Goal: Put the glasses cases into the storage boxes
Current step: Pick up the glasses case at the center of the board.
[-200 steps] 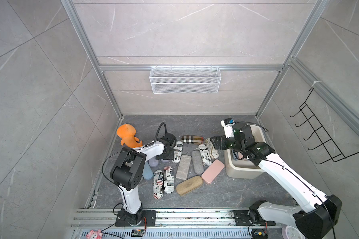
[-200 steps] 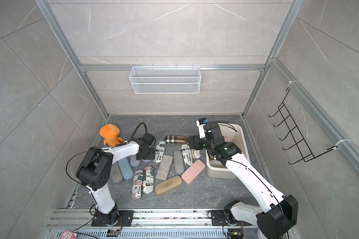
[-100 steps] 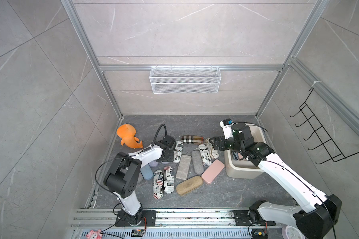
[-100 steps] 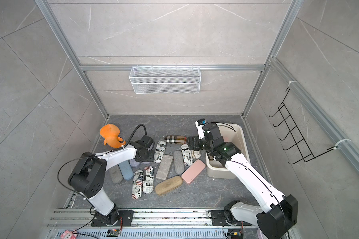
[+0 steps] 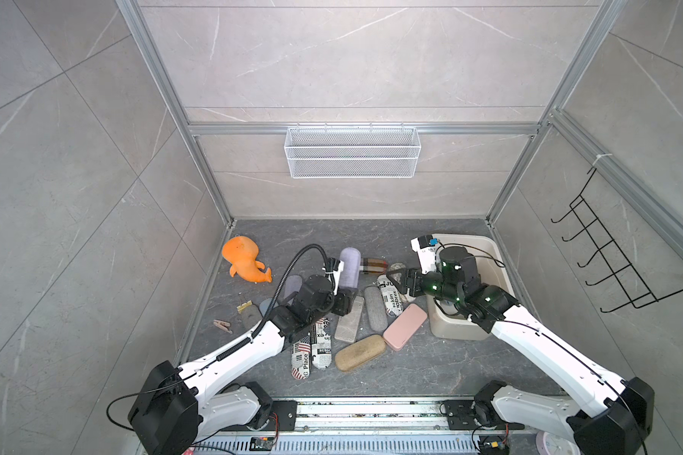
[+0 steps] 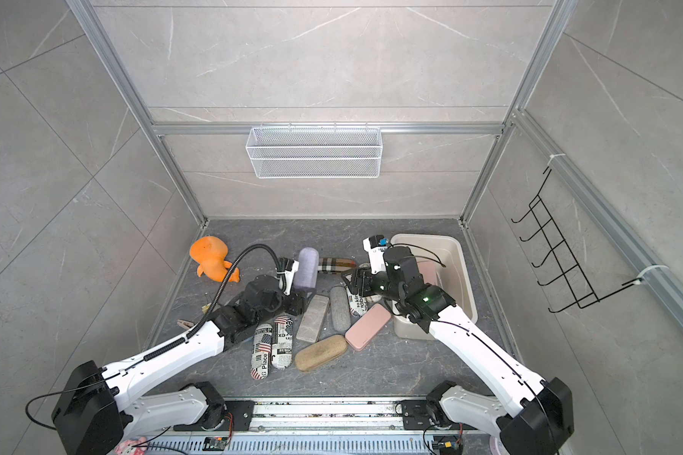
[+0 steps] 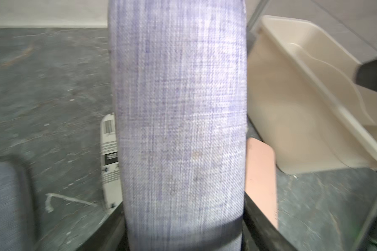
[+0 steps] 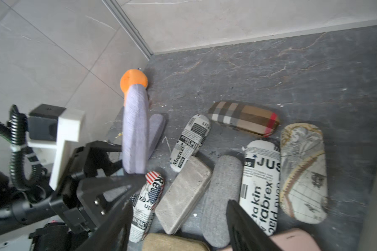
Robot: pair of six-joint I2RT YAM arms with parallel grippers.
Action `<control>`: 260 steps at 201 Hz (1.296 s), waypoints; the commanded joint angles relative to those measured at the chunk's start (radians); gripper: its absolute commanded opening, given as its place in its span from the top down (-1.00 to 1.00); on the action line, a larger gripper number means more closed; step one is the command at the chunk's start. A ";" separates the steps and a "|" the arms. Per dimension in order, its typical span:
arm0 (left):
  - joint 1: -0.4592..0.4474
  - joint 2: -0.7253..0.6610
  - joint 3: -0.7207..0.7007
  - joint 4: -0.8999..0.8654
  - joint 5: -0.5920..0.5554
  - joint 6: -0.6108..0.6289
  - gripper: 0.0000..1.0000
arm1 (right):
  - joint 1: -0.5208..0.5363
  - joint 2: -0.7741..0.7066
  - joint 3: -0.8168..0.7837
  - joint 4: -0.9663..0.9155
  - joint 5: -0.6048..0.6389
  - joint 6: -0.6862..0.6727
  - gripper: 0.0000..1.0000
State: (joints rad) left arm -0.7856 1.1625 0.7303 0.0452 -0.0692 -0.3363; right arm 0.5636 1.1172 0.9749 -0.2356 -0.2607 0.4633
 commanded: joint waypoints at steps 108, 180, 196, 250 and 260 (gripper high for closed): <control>-0.159 0.103 0.034 0.368 0.043 0.005 -0.07 | 0.007 -0.163 -0.166 0.184 -0.011 0.131 -0.29; -0.159 0.095 0.031 0.357 0.009 0.002 -0.07 | 0.017 -0.002 -0.116 0.309 -0.091 0.151 -0.18; -0.159 0.091 0.029 0.362 0.006 0.005 -0.07 | 0.028 0.016 -0.113 0.316 -0.086 0.154 -0.17; -0.158 0.098 0.032 0.378 0.004 0.013 -0.08 | 0.055 0.057 -0.096 0.323 -0.076 0.153 0.05; -0.159 0.103 0.034 0.381 0.004 0.015 -0.09 | 0.059 0.059 -0.094 0.322 -0.071 0.153 0.11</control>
State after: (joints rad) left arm -0.9428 1.2724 0.7162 0.3298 -0.0509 -0.3393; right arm 0.6090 1.1667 0.8429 0.0624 -0.3332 0.6151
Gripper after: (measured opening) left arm 0.634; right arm 0.472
